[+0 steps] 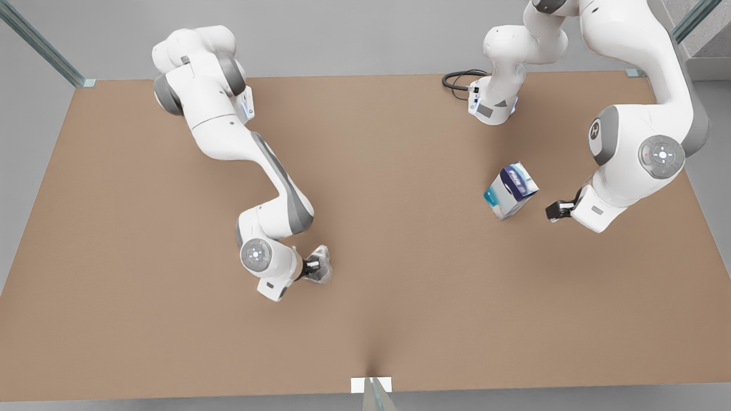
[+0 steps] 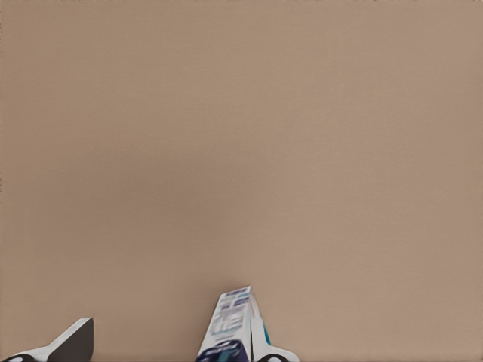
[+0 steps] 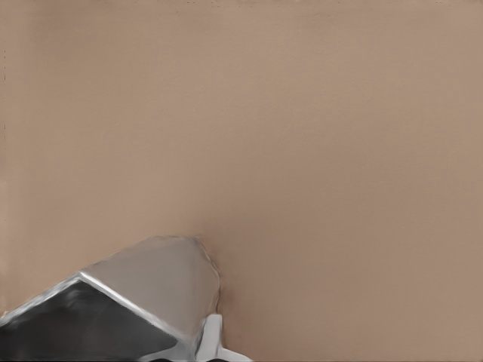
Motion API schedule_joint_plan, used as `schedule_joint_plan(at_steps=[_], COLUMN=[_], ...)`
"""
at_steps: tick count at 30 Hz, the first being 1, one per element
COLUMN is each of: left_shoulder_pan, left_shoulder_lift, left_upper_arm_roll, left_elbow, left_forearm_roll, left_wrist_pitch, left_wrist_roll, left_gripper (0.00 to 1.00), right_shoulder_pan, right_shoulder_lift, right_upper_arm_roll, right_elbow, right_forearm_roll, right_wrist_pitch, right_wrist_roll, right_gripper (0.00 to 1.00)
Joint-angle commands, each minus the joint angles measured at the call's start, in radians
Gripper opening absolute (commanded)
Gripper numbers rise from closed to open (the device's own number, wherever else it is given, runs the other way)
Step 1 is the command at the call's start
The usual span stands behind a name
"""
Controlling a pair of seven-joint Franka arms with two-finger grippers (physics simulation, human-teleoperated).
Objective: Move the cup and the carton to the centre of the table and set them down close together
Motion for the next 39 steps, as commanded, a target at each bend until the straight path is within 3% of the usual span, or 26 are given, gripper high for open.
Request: schedule_joint_plan(at_steps=[1, 7, 9, 12, 13, 14, 15, 17, 24, 26, 27, 28, 30, 32, 35, 38, 39], left_shoulder_pan=[0.000, 0.000, 0.002, 0.002, 0.002, 0.006, 0.006, 0.006, 0.008, 0.008, 0.008, 0.008, 0.008, 0.008, 0.008, 0.008, 0.008], left_shoulder_lift=[0.000, 0.000, 0.003, 0.000, 0.000, 0.000, 0.000, 0.000, -0.026, -0.135, -0.158, -0.213, -0.229, -0.218, -0.207, -0.210, -0.207], left_upper_arm_roll=[0.000, 0.002, 0.002, 0.002, 0.002, 0.002, 0.002, 0.002, 0.002, 0.000, -0.002, -0.003, -0.018, -0.018, -0.018, -0.015, -0.012], left_elbow=[0.000, 0.000, 0.000, 0.000, 0.000, 0.000, 0.000, 0.000, -0.005, -0.207, -0.262, -0.377, -0.439, -0.485, -0.511, -0.545, -0.545], left_forearm_roll=[0.000, 0.000, 0.002, 0.000, 0.002, 0.000, 0.002, 0.002, 0.002, 0.002, 0.000, -0.001, -0.058, -0.083, -0.110, -0.110, -0.110], left_wrist_pitch=[0.000, -0.002, 0.000, 0.000, 0.000, 0.000, 0.000, 0.000, -0.012, 0.101, 0.114, 0.152, 0.161, 0.179, 0.196, 0.196, 0.195], left_wrist_roll=[0.000, 0.000, 0.000, 0.000, 0.001, 0.002, 0.002, 0.000, 0.001, 0.009, 0.015, 0.018, -0.011, -0.124, -0.262, -0.262, -0.262], left_gripper=[1.00, 1.00, 1.00, 1.00, 1.00, 1.00, 1.00, 1.00, 1.00, 1.00, 1.00, 1.00, 1.00, 1.00, 1.00, 1.00, 1.00], right_shoulder_pan=[0.005, 0.138, 0.236, 0.238, 0.238, 0.238, 0.238, 0.236, 0.224, 0.163, 0.106, 0.089, -0.028, -0.089, -0.271, -0.348, -0.341], right_shoulder_lift=[0.018, 0.153, 0.167, 0.207, 0.207, 0.207, 0.204, 0.194, 0.090, -0.126, -0.197, -0.261, -0.473, -0.571, -0.732, -0.801, -0.706], right_upper_arm_roll=[0.002, -0.006, -0.096, -0.087, -0.087, -0.087, -0.089, -0.096, -0.109, -0.129, -0.126, -0.181, -0.192, -0.193, -0.189, -0.172, -0.173], right_elbow=[0.030, 0.206, 0.211, 0.212, 0.212, 0.212, 0.211, 0.209, 0.200, -0.040, -0.084, -0.117, -0.300, -0.358, -0.453, -0.467, -0.392], right_forearm_roll=[-0.002, 0.017, 0.017, 0.018, 0.017, 0.018, 0.018, 0.018, 0.109, 0.101, 0.098, 0.096, 0.060, -0.101, -0.115, -0.172, -0.174], right_wrist_pitch=[0.005, 0.067, 0.067, 0.160, 0.161, 0.160, 0.156, 0.140, 0.065, 0.130, 0.086, -0.058, -0.100, -0.140, -0.250, -0.337, -0.353], right_wrist_roll=[0.024, 0.176, 0.214, 0.237, 0.239, 0.239, 0.239, 0.237, 0.226, 0.157, 0.145, 0.058, 0.053, 0.044, 0.044, -0.050, -0.077], right_gripper=[0.21, 0.21, 0.21, 0.21, 0.32, 0.61, 0.70, 1.00, 1.00, 1.00, 1.00, 1.00, 1.00, 1.00, 1.00, 1.00, 1.00])
